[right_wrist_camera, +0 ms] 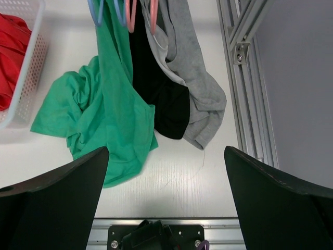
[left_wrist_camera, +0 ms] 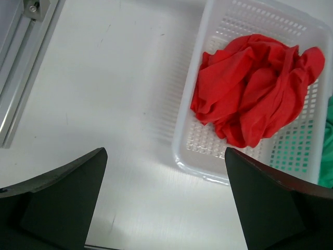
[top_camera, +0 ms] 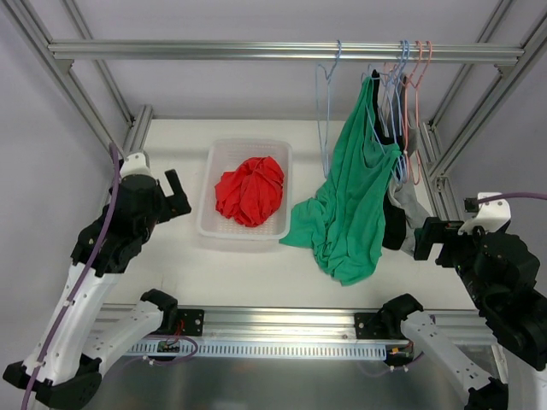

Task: Remove the tank top from the hanger

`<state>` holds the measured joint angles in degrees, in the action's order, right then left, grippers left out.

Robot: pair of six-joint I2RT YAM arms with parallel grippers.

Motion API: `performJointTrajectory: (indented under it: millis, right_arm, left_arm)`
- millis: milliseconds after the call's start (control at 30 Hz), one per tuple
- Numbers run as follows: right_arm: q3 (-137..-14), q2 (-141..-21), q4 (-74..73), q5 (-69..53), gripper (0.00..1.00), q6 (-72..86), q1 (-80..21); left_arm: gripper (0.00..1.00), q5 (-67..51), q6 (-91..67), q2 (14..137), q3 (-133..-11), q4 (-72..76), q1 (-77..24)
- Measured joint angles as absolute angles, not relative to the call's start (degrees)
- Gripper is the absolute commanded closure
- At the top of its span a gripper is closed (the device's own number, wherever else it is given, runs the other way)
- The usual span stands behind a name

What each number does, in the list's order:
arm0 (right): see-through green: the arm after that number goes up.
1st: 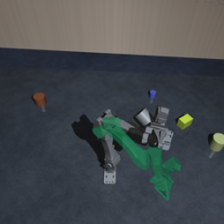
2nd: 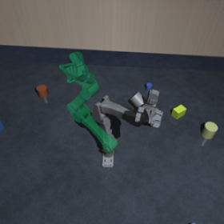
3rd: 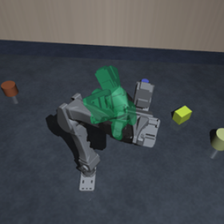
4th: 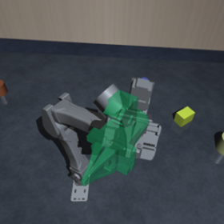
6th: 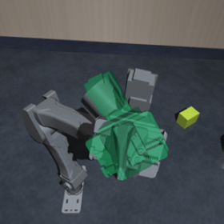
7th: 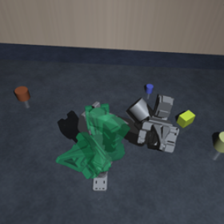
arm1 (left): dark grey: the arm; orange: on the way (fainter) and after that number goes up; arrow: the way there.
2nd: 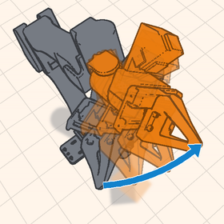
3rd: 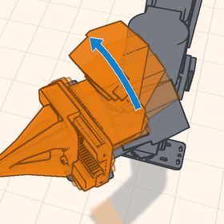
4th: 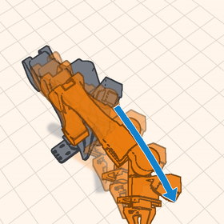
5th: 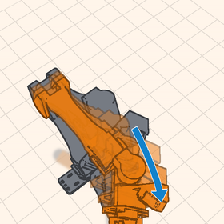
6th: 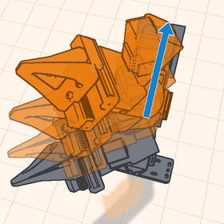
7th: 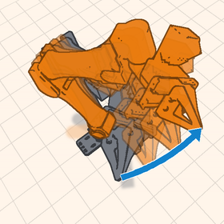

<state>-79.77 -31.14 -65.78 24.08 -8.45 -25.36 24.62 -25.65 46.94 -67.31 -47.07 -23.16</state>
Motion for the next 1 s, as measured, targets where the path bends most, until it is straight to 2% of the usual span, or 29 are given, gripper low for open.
performJointTrajectory:
  millis: [300,1000]
  right_arm:
    - [-74.1,-28.7,-67.1,25.6,0.01,-8.2,-25.4]
    - [-68.0,-29.2,-63.2,25.8,0.01,-7.9,-25.4]
  left_arm:
    - [0.01,30.8,-23.9,34.7,-58.1,-49.8,-23.2]
    - [0.01,27.0,-21.7,33.3,-52.8,-46.0,-23.2]
